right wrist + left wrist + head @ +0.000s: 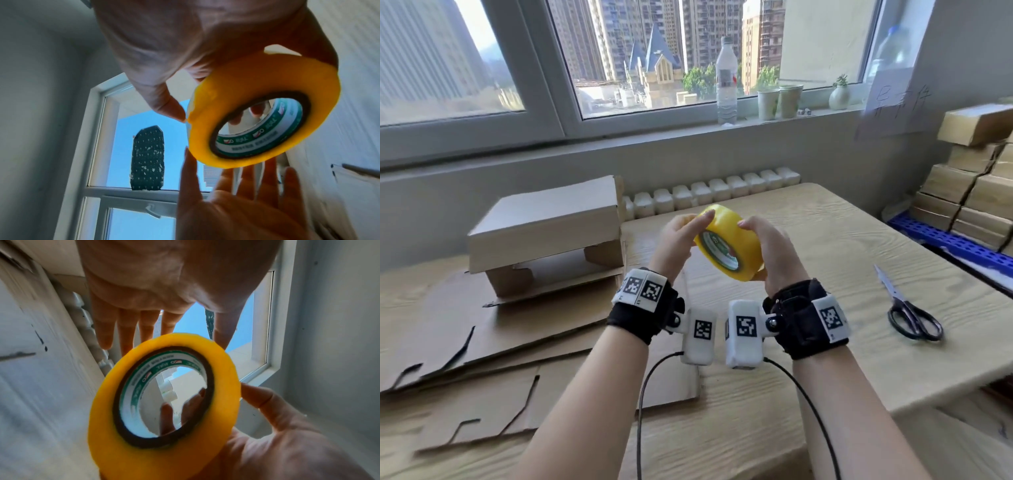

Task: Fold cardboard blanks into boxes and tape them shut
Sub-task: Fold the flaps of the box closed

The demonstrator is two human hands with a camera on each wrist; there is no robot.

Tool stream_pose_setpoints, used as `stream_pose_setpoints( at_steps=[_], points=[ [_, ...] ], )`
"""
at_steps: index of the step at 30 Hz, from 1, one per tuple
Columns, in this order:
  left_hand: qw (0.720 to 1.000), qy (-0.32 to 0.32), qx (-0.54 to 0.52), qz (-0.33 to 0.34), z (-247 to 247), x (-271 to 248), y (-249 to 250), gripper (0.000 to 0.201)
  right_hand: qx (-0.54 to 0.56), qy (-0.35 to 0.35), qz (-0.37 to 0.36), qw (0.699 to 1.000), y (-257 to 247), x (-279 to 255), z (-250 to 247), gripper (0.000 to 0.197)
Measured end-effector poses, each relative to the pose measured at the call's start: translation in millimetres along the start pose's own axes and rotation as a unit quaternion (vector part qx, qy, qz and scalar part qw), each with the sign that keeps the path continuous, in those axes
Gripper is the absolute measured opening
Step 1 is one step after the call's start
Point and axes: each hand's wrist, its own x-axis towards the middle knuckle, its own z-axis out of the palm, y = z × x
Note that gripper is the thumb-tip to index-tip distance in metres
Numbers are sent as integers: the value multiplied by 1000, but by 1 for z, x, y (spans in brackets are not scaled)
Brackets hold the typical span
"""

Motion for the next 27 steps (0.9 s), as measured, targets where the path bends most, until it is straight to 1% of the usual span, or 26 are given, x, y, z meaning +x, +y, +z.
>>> stream_pose_setpoints(
  at_steps=[2, 3, 6, 8, 9, 10, 12, 13, 14, 15, 16, 18, 21, 23, 25, 27],
  points=[
    [999, 28, -1, 17, -15, 11, -7, 38, -1, 7, -11, 1000, 8, 9, 17, 26],
    [999, 33, 0, 25, -21, 16, -11, 39, 0, 10, -16, 1000, 13, 14, 25, 31],
    [999, 24, 21, 28, -36, 32, -25, 37, 16, 13, -38, 999, 32, 28, 42, 41],
    [999, 12, 30, 21, -41, 40, -34, 39, 20, 8, -47, 999, 41, 35, 49, 62],
    [1000, 2, 25, 8, -42, 43, -38, 42, 19, 1, -51, 999, 42, 38, 51, 67],
    [1000, -15, 11, -15, -42, 47, -42, 45, 21, -5, -54, 998, 44, 39, 52, 65],
    [996, -42, -37, -69, -41, 52, -46, 53, 29, -20, -54, 998, 45, 40, 50, 52],
    [993, -46, -62, -85, -40, 54, -47, 51, 27, -25, -54, 998, 46, 40, 48, 42],
    [992, -42, -76, -93, -40, 57, -48, 43, 20, -31, -56, 998, 47, 39, 46, 32],
    [991, -33, -82, -99, -40, 59, -48, 38, 11, -38, -61, 997, 50, 38, 44, 24],
    [991, -22, -82, -102, -39, 63, -49, 36, 1, -47, -65, 997, 52, 38, 43, 20],
    [991, -5, -74, -107, -39, 67, -53, 45, -17, -60, -70, 996, 57, 38, 43, 19],
    [991, -12, -61, -118, -39, 68, -57, 61, -41, -48, -90, 994, 61, 41, 47, 20],
    [990, -43, -56, -119, -38, 67, -60, 64, -49, -26, -100, 993, 67, 44, 52, 24],
    [991, -91, -42, -89, -37, 64, -60, 57, -45, 4, -110, 993, 70, 46, 53, 30],
    [990, -123, -30, -57, -35, 62, -60, 58, -43, 21, -119, 992, 72, 49, 52, 30]
  ],
)
